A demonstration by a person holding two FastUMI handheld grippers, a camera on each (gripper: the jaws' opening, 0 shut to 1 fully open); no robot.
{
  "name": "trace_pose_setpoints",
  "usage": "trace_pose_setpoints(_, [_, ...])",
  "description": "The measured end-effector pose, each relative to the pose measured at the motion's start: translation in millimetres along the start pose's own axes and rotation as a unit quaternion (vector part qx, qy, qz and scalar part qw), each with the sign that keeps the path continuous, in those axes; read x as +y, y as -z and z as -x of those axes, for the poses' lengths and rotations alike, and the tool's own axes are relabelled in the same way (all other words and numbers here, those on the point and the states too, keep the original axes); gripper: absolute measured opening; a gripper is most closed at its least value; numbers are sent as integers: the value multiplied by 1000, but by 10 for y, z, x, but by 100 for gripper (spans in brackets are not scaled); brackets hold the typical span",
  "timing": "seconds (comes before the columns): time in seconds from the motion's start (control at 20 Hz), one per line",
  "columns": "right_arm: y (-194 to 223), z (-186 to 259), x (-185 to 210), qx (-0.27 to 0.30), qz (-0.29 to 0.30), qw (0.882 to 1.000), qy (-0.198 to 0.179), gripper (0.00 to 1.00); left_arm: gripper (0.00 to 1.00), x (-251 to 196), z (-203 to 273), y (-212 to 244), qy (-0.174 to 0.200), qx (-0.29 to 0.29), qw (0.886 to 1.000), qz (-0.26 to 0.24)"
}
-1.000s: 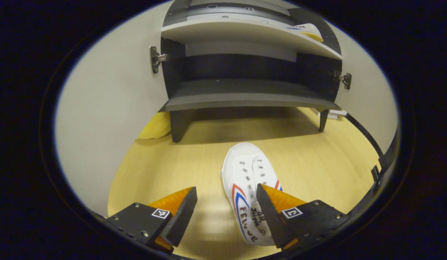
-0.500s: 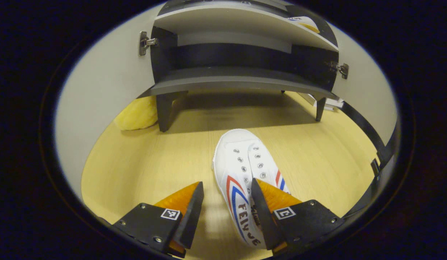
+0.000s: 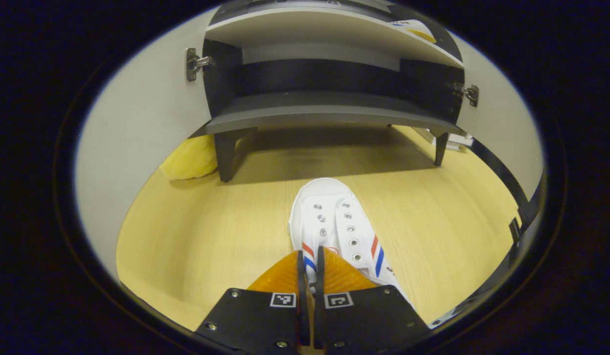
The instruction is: Grab one shoe with the right hand and put it into the shoe cabinet, grab the other shoe with the left hand and put it into the shoe cabinet; then close the right door with the right hand and the left door with the left hand.
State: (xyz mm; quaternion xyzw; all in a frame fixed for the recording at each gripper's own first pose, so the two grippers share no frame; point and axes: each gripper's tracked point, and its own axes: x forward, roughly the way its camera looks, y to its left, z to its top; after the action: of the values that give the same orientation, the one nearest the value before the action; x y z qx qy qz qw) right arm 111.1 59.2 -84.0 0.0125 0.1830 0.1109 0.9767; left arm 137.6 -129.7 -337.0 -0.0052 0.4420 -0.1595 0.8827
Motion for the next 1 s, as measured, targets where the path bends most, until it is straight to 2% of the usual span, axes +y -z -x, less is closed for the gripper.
trace_pose_setpoints(0.1, [-3,30,-3,-2,2,1000,-1,99,2,-4,37,-22,1,-4,1000,9])
trace_pose_setpoints(0.35, [-49,100,-23,-10,9,1000,-4,99,1,30,123,-179,-1,-29,1000,9])
trace_pose_setpoints(0.65, [-99,188,-20,-20,5,1000,-8,99,1,-65,520,-677,5,-80,997,4])
trace_pose_setpoints(0.85, [-125,250,-47,-25,5,1000,-10,99,1,-144,814,-1072,8,-125,992,3])
trace_pose_setpoints(1.0, [-130,302,-86,-28,5,1000,-8,99,1,-131,1032,-1206,9,-157,987,-4])
